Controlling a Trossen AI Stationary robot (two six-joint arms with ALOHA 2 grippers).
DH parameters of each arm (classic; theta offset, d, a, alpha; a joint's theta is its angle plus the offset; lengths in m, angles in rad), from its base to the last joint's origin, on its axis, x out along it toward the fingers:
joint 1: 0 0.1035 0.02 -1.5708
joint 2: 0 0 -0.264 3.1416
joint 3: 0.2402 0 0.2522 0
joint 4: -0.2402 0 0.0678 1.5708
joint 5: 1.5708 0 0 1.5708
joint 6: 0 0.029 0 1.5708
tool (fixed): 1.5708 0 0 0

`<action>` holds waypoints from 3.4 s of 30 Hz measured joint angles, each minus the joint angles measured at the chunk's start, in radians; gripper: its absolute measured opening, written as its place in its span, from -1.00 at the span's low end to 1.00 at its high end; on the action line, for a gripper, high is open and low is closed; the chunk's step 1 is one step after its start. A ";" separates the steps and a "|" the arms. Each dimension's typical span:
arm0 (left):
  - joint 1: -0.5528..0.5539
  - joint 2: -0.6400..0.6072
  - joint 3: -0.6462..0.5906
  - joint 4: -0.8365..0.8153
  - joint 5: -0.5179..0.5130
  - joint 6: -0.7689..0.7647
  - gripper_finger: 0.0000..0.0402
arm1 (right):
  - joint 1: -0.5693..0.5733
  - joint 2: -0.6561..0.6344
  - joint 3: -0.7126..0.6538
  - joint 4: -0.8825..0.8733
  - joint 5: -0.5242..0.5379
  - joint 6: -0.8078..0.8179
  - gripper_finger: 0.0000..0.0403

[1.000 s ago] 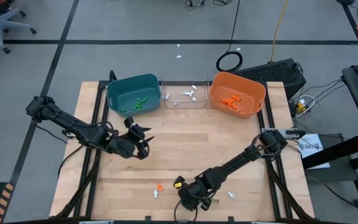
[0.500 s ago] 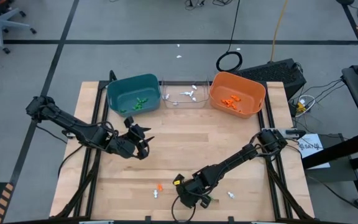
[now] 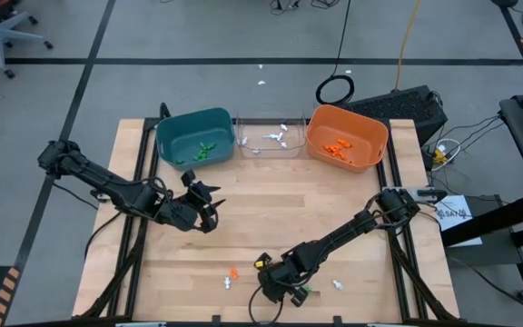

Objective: Sort Halloween decoration
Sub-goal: Put the orange skeleton toy into the orange bin

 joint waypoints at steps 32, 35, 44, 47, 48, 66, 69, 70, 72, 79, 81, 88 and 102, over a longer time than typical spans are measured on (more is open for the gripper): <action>0.003 0.000 0.000 0.011 -0.061 0.305 -0.12 | -0.002 -0.602 -0.371 0.149 0.580 0.089 -1.00; 0.008 0.000 0.000 0.011 -0.073 0.341 -0.12 | -0.018 -0.679 -0.541 0.351 0.579 0.049 -0.99; 0.060 0.000 0.000 0.012 -0.076 0.363 -0.12 | -0.084 -0.753 -0.893 0.846 0.583 -0.090 -0.99; 0.073 0.000 0.000 0.012 -0.075 0.360 -0.12 | -0.105 -0.753 -0.914 0.873 0.583 -0.170 -0.99; 0.077 0.000 0.000 0.013 -0.070 0.360 -0.12 | -0.108 -0.753 -0.914 0.859 0.583 -0.216 -0.99; 0.082 0.001 0.000 0.069 -0.049 0.356 -0.12 | -0.110 -0.752 -0.914 0.887 0.611 -0.900 -0.98; 0.082 0.011 0.000 0.080 -0.048 0.356 -0.12 | -0.110 -0.752 -0.914 0.889 0.611 -0.910 -0.98; 0.082 0.016 0.000 0.087 -0.046 0.357 -0.12 | -0.110 -0.752 -0.914 0.889 0.611 -0.910 -0.98; 0.082 0.024 0.000 0.095 -0.033 0.360 -0.12 | -0.110 -0.752 -0.914 0.889 0.611 -0.910 -0.98; 0.082 0.042 0.000 0.097 -0.026 0.364 -0.12 | -0.110 -0.752 -0.914 0.888 0.606 -0.855 -0.98; 0.082 0.042 0.000 0.097 -0.026 0.364 -0.12 | -0.110 -0.752 -0.914 0.889 0.606 -0.833 -0.98; 0.082 0.042 0.000 0.098 -0.026 0.364 -0.12 | -0.110 -0.752 -0.914 0.889 0.605 -0.793 -0.98; 0.082 0.042 0.000 0.128 -0.026 0.364 -0.12 | -0.167 -0.752 -0.914 0.889 0.605 -0.388 -0.98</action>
